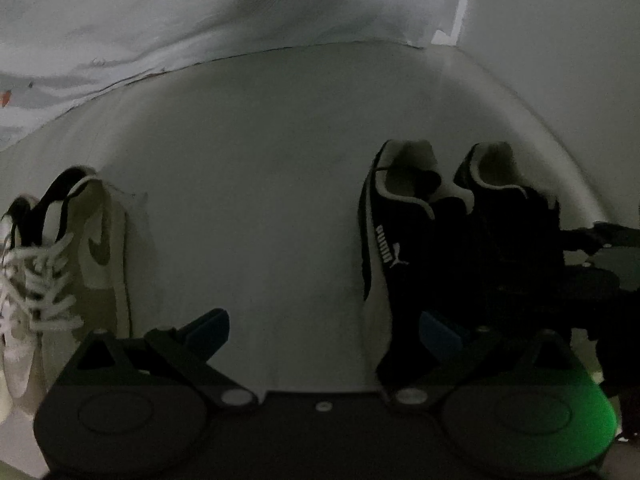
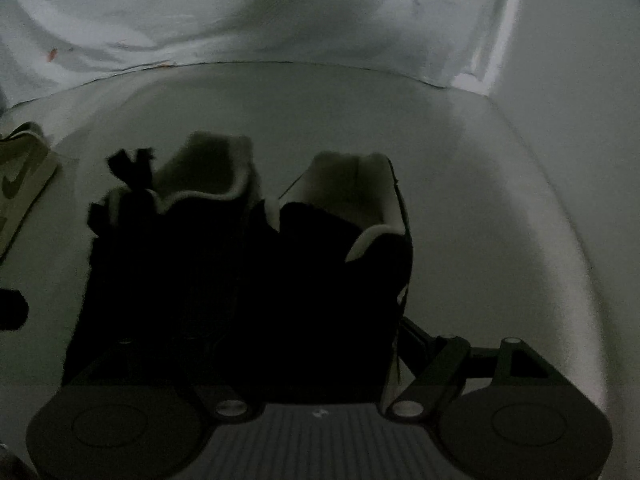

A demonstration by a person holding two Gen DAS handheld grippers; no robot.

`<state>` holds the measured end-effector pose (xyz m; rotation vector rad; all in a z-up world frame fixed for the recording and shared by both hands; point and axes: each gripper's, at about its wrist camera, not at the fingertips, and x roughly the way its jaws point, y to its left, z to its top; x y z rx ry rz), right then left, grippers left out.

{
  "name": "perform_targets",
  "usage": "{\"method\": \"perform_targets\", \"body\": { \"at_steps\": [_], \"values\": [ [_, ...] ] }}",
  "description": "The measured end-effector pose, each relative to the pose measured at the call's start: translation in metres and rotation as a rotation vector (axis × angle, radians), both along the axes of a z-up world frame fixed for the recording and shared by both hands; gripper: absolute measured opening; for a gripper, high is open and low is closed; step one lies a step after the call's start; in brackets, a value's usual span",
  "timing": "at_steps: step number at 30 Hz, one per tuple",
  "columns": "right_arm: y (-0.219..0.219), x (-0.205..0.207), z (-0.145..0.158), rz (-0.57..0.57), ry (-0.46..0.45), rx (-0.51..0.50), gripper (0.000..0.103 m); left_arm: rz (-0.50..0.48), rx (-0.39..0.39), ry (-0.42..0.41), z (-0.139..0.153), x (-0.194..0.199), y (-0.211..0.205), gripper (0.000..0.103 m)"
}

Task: Organize scattered shoes

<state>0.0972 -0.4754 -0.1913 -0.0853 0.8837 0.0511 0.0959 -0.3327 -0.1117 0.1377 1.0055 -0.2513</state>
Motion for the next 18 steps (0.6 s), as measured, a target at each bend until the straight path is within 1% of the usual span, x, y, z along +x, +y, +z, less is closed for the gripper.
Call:
{"method": "perform_targets", "body": {
  "at_steps": [7,11,18],
  "values": [
    [0.022,0.012,0.002,0.036,0.018,0.017,0.08,0.059,0.011,0.004,0.001,0.002,0.012,0.102],
    [0.033,0.024,0.005,0.048,0.029,0.022,0.08,0.107,0.01,-0.001,0.005,0.0,0.029,0.102],
    [0.068,0.047,0.007,0.08,0.035,0.034,0.08,0.186,0.007,-0.007,0.009,-0.001,0.062,0.103]
  ]
}}
